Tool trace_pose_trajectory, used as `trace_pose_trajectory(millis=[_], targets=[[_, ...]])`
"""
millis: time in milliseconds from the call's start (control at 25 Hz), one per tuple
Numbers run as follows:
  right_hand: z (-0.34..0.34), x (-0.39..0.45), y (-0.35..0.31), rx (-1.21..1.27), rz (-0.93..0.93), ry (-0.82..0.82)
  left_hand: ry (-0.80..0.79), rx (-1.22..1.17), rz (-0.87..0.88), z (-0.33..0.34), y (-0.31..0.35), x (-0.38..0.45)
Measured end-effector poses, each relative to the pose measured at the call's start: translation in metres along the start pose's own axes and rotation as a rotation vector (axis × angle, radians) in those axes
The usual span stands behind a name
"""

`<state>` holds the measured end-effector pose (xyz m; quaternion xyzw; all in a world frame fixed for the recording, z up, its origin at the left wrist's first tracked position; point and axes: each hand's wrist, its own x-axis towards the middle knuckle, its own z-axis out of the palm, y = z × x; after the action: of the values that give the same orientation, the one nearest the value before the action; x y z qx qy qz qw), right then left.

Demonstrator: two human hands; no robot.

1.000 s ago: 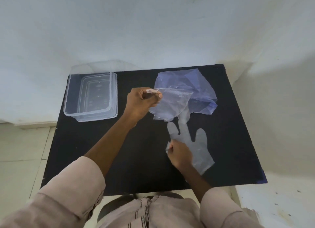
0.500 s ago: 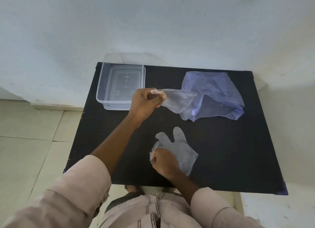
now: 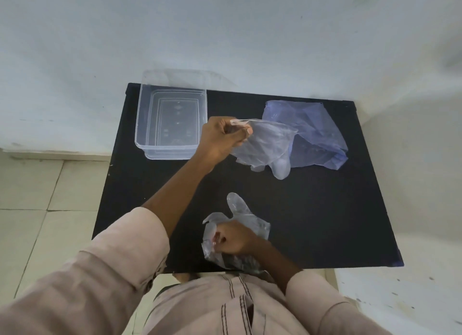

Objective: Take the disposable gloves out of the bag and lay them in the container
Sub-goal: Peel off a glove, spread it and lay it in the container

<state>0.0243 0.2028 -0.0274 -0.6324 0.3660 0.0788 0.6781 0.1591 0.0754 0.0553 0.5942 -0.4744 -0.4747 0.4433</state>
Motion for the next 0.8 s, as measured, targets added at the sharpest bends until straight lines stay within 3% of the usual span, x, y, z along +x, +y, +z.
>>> trace_pose_trajectory(millis=[120,360,440,520,600,640,800], targets=[[-0.056,-0.004,-0.012,-0.423,0.08,0.105,0.023,-0.034,-0.002,0.001,0.005,0.012],[-0.158,-0.039,-0.079,-0.305,-0.036,0.194,0.076,-0.103,-0.06,0.003,0.002,0.044],[-0.185,-0.05,-0.095,-0.294,-0.137,0.411,0.088,-0.125,-0.078,0.004,0.001,0.052],[-0.209,-0.052,-0.096,-0.213,-0.262,0.807,0.107,-0.143,-0.096,0.003,0.002,0.059],[-0.234,-0.044,-0.09,-0.149,-0.263,1.132,0.118,-0.157,-0.104,0.001,0.005,0.068],[-0.242,-0.038,-0.088,-0.141,-0.215,1.182,0.112,-0.169,-0.106,-0.001,0.007,0.07],[-0.266,-0.021,-0.091,0.046,-0.102,0.852,0.064,-0.192,-0.093,-0.005,0.013,0.072]])
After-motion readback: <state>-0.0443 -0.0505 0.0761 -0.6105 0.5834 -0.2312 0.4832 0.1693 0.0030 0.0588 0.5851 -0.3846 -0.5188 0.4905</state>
